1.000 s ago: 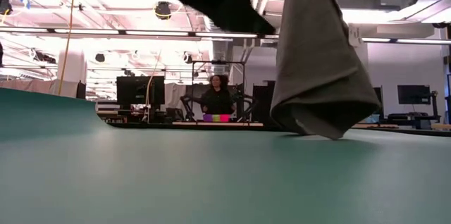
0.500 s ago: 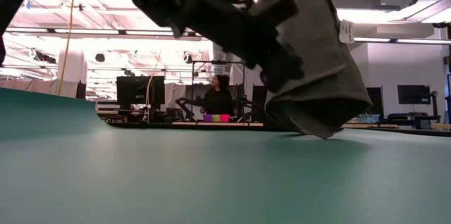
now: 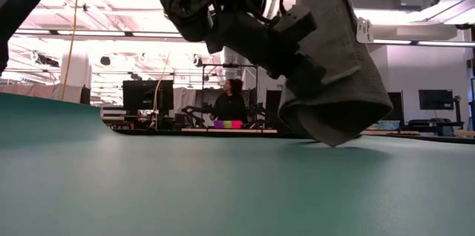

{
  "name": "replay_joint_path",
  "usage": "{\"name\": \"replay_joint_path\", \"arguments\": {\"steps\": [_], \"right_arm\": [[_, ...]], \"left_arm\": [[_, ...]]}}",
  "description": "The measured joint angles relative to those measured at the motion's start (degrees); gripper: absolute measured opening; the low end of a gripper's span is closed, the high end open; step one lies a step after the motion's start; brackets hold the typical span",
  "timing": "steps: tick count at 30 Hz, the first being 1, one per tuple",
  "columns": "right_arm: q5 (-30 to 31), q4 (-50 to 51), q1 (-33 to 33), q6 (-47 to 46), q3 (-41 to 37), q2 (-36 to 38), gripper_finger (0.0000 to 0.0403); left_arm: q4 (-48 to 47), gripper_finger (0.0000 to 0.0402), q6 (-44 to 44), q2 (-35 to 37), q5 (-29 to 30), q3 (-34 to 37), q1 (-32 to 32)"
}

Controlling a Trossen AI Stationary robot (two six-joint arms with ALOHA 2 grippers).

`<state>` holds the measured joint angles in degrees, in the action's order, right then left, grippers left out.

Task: Roll towel
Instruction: Roll the gray towel

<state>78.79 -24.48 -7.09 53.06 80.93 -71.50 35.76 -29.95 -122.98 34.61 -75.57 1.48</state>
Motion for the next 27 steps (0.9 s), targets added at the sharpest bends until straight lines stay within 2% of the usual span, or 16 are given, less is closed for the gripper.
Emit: {"name": "replay_joint_path", "arguments": {"steps": [8, 16, 22, 27], "right_arm": [[-1.1, 0.0, 0.1, 0.1, 0.0, 0.0, 0.0000], [-2.8, -0.1, 0.1, -0.9, 0.0, 0.0, 0.0000], [-5.6, -2.1, 0.1, -1.2, 0.0, 0.0, 0.0000], [-8.0, -3.1, -1.1, -3.5, 0.0, 0.0, 0.0000]], "left_arm": [[-1.3, 0.0130, -2.7, 0.0, -0.5, 0.0, 0.9], [-2.0, 0.0130, -2.1, 0.0, -0.4, 0.0, -0.9], [-2.6, 0.0130, -3.7, -0.3, -2.8, 0.0, -1.8], [0.6, 0.0130, -7.4, -2.8, 3.4, 0.0, -2.0]]}}
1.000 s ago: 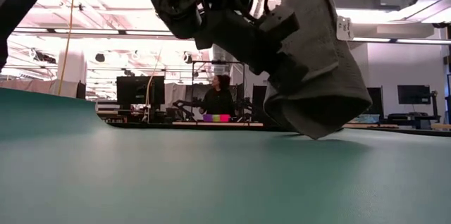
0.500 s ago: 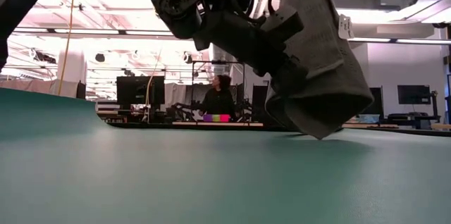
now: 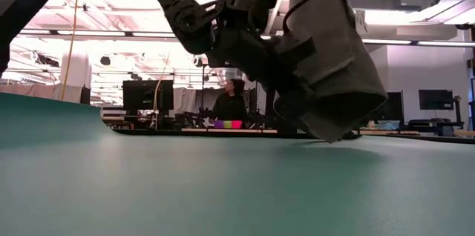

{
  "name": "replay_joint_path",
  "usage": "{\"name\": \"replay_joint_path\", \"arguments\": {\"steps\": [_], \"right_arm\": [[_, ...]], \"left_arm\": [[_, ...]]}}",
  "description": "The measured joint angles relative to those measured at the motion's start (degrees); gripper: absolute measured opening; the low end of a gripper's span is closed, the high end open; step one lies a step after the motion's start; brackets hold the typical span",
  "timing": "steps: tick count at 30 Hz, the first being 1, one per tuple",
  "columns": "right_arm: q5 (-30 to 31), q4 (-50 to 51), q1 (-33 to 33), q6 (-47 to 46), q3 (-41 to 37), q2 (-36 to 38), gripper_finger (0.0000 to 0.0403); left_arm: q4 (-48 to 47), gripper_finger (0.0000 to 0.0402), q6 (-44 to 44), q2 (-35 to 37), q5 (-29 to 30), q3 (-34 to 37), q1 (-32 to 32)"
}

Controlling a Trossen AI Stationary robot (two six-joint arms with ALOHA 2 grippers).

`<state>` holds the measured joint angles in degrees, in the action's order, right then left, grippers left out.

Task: Roll towel
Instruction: Roll the gray towel

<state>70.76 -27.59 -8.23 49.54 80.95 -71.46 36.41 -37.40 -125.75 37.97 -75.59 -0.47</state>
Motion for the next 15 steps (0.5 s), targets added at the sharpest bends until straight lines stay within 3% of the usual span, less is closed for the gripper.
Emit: {"name": "replay_joint_path", "arguments": {"steps": [5, 15], "right_arm": [[0.0, 0.7, -1.4, 0.0, 0.0, 0.0, 0.0000], [1.8, 1.4, -0.5, 3.2, 0.0, 0.0, 0.0000]], "left_arm": [[1.2, 0.0130, -1.4, -0.2, 4.5, -1.3, 0.0], [0.6, 0.0130, -4.3, -0.1, 20.4, -3.9, 2.1]]}}
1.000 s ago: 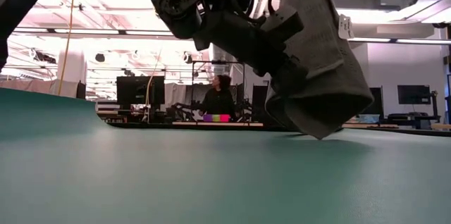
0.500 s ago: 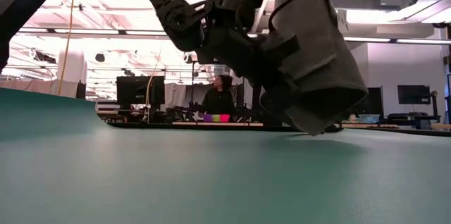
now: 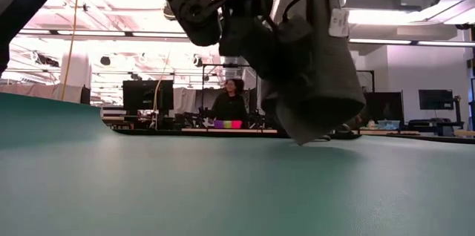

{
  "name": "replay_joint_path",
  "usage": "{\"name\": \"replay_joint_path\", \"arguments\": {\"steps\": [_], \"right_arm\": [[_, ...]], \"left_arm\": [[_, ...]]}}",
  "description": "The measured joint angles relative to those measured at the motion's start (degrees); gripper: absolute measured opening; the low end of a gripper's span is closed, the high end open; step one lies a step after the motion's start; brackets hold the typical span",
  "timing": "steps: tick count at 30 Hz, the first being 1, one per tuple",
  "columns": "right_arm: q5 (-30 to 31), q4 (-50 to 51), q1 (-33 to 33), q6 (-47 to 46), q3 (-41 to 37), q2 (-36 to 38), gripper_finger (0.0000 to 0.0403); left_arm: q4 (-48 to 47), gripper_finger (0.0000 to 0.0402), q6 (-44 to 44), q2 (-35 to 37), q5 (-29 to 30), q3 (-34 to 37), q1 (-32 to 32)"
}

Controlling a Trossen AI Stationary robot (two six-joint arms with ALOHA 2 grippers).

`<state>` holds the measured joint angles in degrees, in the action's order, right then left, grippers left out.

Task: Roll towel
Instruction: Roll the gray towel

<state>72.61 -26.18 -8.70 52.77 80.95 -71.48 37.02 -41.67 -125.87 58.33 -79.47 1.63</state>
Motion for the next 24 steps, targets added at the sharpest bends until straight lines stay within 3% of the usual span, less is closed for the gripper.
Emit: {"name": "replay_joint_path", "arguments": {"steps": [7, 15, 20, 24], "right_arm": [[2.4, 1.9, 2.3, 2.2, 0.0, 0.0, 0.0000], [5.3, 3.8, 3.5, 3.3, 0.0, 0.0, 0.0000], [9.2, 9.4, 3.4, 3.2, 0.0, 0.0, 0.0000], [10.1, 14.4, 3.4, -0.1, 0.0, 0.0, 0.0000]], "left_arm": [[-0.3, 0.0130, -2.5, 3.7, 4.2, -0.1, 4.3], [-3.0, 0.0130, -9.6, 13.9, 7.5, -0.1, 5.3], [-10.9, 0.0130, -11.6, 21.9, 10.1, -0.1, 3.9], [-22.5, 0.0130, -9.9, 28.7, 9.7, -0.1, 2.5]]}}
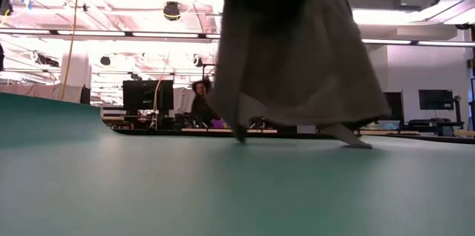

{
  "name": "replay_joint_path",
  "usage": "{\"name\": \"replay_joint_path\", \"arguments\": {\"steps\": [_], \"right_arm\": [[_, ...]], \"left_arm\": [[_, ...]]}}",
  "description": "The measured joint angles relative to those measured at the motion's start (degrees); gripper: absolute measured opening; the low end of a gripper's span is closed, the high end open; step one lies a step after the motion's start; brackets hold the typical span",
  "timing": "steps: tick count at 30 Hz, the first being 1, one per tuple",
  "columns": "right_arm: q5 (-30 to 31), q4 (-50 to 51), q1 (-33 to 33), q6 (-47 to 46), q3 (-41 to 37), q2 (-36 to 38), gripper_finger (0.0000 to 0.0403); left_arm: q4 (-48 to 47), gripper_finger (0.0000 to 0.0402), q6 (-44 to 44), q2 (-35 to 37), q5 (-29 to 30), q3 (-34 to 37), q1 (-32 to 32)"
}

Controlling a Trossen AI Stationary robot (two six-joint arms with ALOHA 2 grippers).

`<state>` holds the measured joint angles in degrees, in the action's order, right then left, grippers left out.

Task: Roll towel
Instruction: Roll the gray towel

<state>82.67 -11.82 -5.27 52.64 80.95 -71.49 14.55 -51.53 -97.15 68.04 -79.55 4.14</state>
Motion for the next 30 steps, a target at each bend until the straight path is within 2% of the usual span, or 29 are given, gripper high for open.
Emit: {"name": "replay_joint_path", "arguments": {"steps": [6, 10, 15, 20, 25, 30], "right_arm": [[0.0, 5.8, 0.0, -3.4, 0.0, 0.0, 0.0000], [0.0, 6.5, -0.2, -3.2, 0.0, 0.0, 0.0000], [0.0, 6.5, -2.3, -3.1, 0.0, 0.0, 0.0000], [0.0, 6.7, -6.1, -3.1, 0.0, 0.0, 0.0000], [-0.1, 8.4, -9.0, -6.4, 0.0, 0.0, 0.0000], [-0.2, 9.5, -8.6, -6.9, 0.0, 0.0, 0.0000]], "left_arm": [[-17.0, 0.0130, 3.3, 9.3, 0.3, 0.0, -3.5], [-22.2, 0.0130, 3.3, 14.9, 3.0, 0.0, -5.0], [-25.0, 0.0130, 2.8, 21.5, 7.9, 0.0, -4.3], [-25.9, 0.0130, 3.2, 26.3, 12.5, 0.0, -0.3], [-26.5, 0.0130, 0.3, 27.6, 16.2, 0.0, 4.2], [-28.3, 0.0130, -1.1, 27.6, 19.3, 0.0, 6.5]]}}
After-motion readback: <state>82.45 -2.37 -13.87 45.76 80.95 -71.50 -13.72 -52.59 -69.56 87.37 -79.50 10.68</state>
